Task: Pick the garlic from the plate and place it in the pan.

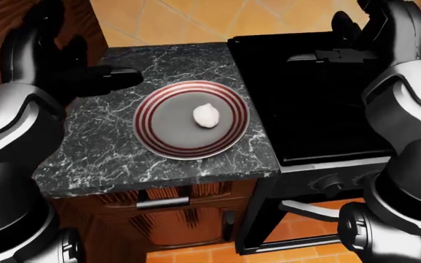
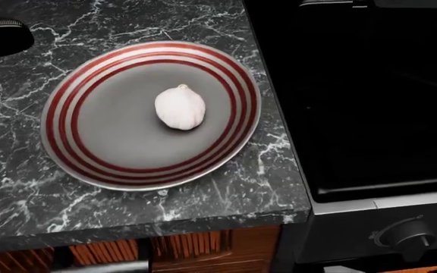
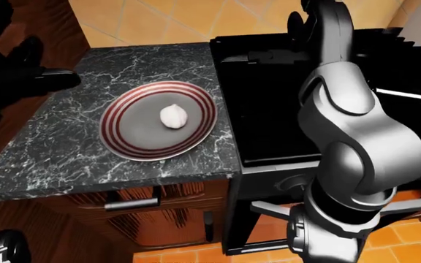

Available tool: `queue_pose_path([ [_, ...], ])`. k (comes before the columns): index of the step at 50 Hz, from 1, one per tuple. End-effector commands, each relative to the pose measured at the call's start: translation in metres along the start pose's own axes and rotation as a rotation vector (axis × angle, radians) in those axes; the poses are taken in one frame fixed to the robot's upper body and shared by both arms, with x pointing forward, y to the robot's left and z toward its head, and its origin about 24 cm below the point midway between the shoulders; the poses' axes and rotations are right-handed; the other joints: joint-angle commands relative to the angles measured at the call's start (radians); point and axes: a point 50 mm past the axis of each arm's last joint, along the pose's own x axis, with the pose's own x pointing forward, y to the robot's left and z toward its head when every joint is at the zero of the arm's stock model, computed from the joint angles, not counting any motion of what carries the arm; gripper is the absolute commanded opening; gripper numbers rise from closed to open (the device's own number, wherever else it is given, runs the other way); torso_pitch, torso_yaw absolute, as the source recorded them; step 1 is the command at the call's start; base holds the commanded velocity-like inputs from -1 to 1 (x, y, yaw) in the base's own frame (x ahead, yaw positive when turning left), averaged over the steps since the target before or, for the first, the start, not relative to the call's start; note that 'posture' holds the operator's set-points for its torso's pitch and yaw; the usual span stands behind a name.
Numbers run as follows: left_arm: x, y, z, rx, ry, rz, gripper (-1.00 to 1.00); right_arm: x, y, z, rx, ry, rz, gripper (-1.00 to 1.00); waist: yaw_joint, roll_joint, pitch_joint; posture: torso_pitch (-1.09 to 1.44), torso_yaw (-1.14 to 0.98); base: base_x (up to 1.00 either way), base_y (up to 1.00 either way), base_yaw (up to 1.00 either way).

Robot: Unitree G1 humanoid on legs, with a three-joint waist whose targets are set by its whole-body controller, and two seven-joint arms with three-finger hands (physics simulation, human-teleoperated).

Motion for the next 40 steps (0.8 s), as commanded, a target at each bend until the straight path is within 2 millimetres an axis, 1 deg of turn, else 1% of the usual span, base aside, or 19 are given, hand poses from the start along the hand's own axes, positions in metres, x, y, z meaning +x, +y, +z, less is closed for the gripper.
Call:
queue_pose_path([
  [1,-0.004,0.002,0.018,-0.01,-0.098,0.007,1.0,-0.003,-0.001,0.017,0.011,-0.092,-0.01,1.0,0.001,0.002,-0.03,0.0,0.0,0.0,0.0,0.0],
  [5,-0.004,0.001,0.018,-0.009,-0.098,0.007,1.0,-0.002,-0.002,0.016,0.006,-0.086,-0.017,1.0,-0.003,0.009,-0.033,0.0,0.0,0.0,0.0,0.0],
  [9,-0.004,0.002,0.018,-0.01,-0.098,0.007,1.0,-0.001,-0.001,0.015,0.006,-0.083,-0.014,1.0,-0.005,0.012,-0.037,0.0,0.0,0.0,0.0,0.0],
  [30,-0.005,0.002,0.02,-0.009,-0.1,0.007,1.0,-0.002,0.001,0.014,0.001,-0.083,0.002,1.0,-0.01,0.01,-0.04,0.0,0.0,0.0,0.0,0.0],
  [34,-0.005,0.002,0.02,-0.009,-0.101,0.007,1.0,-0.004,0.007,0.014,-0.01,-0.085,0.027,1.0,-0.01,0.011,-0.039,0.0,0.0,0.0,0.0,0.0],
  [40,-0.004,0.002,0.019,-0.007,-0.099,0.005,1.0,-0.015,0.022,0.027,-0.032,-0.109,0.105,1.0,-0.01,0.014,-0.036,0.0,0.0,0.0,0.0,0.0],
])
